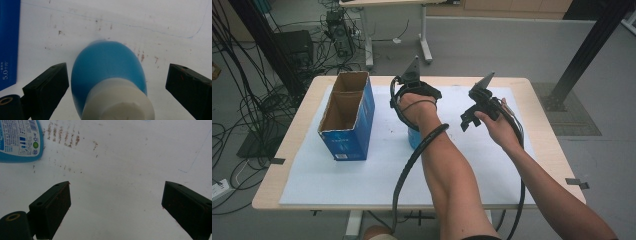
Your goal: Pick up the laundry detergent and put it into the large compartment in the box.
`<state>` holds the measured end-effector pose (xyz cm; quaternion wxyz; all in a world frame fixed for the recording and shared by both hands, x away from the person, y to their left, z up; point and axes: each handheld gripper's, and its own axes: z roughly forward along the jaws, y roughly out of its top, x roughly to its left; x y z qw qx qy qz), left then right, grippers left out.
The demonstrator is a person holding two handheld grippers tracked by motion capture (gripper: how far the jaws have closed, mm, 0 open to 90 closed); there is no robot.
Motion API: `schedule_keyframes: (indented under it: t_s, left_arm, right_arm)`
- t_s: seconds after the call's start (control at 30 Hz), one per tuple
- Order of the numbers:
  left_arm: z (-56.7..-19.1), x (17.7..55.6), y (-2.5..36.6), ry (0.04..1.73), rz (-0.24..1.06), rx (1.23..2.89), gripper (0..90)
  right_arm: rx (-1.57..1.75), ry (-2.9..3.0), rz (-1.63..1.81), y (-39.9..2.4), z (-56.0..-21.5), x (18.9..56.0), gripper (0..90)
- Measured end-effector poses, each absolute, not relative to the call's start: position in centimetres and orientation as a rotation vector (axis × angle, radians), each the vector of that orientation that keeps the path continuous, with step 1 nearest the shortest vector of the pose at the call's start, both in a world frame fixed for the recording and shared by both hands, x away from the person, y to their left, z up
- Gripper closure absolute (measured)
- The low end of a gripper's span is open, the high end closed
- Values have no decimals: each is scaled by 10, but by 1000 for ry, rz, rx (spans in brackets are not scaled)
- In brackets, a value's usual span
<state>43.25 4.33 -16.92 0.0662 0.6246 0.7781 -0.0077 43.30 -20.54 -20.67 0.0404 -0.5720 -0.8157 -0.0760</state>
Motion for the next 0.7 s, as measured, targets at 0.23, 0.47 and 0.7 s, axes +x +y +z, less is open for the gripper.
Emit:
schedule_keyframes:
  t_s: [0.23, 0.47, 0.7]
  left_arm:
    - [-169, 434, 41, 2334, -25, 1896, 50]
    - [-168, 433, 40, 2331, -16, 1906, 52]
    - [-168, 431, 40, 2337, -11, 1895, 58]
  right_arm:
    - [-1763, -2493, -233, -207, -206, 433, 84]
    - [-1760, -2496, -236, -208, -206, 432, 84]
    - [-1764, -2493, -241, -208, -205, 431, 84]
